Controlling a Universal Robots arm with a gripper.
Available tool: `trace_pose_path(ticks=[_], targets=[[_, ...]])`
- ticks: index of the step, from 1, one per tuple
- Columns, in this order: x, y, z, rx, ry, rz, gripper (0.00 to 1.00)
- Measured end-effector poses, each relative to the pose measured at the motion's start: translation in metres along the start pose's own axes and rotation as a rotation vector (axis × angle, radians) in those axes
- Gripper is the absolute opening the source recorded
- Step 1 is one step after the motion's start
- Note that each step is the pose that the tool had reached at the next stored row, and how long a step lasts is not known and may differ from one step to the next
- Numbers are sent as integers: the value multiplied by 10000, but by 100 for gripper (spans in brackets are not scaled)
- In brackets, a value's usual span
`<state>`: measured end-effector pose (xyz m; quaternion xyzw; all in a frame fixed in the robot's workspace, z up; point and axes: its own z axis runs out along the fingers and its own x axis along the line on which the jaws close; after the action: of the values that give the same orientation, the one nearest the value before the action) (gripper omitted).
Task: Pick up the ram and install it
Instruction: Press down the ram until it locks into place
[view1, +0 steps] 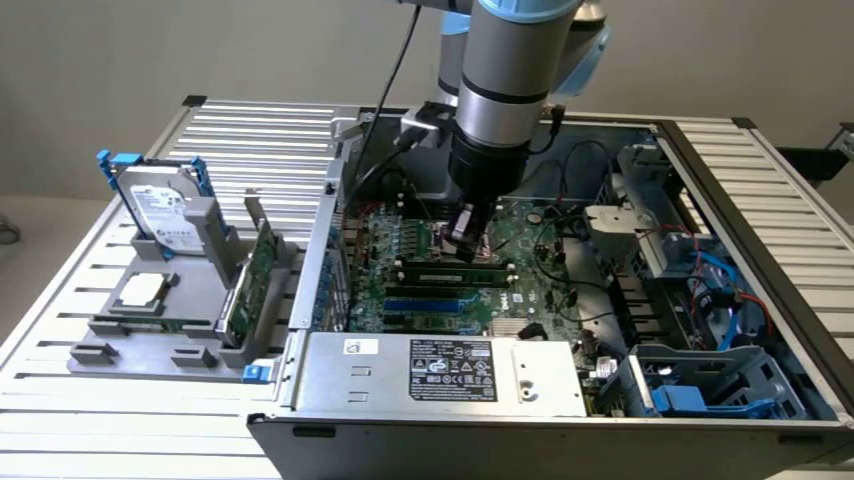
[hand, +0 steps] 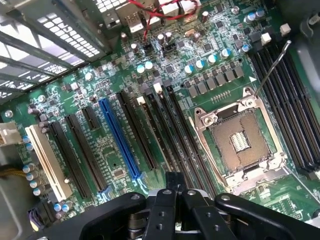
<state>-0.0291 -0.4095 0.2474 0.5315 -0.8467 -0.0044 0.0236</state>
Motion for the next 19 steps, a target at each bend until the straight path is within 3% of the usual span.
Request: trace_pose_path(ticks=[19], targets=[[0,0,6,-80,-56,2807,11]])
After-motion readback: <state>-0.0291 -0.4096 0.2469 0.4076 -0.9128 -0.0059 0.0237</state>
